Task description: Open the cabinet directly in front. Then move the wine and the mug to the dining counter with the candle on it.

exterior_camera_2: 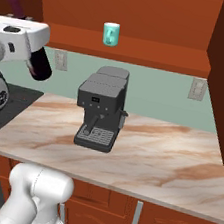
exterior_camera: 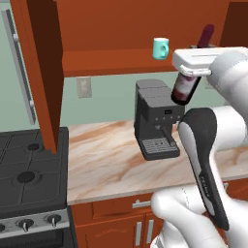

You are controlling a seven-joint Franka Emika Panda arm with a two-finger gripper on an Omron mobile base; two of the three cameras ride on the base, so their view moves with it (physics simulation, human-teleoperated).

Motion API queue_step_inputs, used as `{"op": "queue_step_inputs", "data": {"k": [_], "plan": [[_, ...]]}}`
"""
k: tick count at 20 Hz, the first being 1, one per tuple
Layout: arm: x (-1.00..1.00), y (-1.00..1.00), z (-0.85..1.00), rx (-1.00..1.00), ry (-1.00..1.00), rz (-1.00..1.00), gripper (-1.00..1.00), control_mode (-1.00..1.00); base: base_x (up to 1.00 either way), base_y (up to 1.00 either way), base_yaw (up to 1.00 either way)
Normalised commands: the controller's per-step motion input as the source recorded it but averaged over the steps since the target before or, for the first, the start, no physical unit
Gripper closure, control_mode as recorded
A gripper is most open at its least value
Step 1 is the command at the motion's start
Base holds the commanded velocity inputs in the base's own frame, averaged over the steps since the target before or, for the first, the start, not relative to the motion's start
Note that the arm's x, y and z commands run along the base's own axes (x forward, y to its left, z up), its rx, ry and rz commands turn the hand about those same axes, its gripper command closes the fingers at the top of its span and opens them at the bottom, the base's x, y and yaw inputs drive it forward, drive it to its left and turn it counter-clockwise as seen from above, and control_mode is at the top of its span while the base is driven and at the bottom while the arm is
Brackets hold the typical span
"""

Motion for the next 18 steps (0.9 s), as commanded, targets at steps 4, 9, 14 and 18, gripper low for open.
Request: {"op": "queue_step_inputs", "data": {"k": [4, 9, 14, 18], "plan": [[-0.82, -0.18, -0.14, 0.00, 0.04, 0.00, 1.00, -1.00, 0.00, 0.00, 0.00], [-0.70, -0.16, -0.28, 0.00, 0.02, -0.01, 1.00, -1.00, 0.00, 0.00, 0.00], [-0.23, -0.12, -0.34, 0.00, 0.02, -0.09, 1.00, -1.00, 0.00, 0.00, 0.00], [0.00, -0.06, -0.32, 0.00, 0.11, -0.02, 1.00, -1.00, 0.00, 0.00, 0.00]]}}
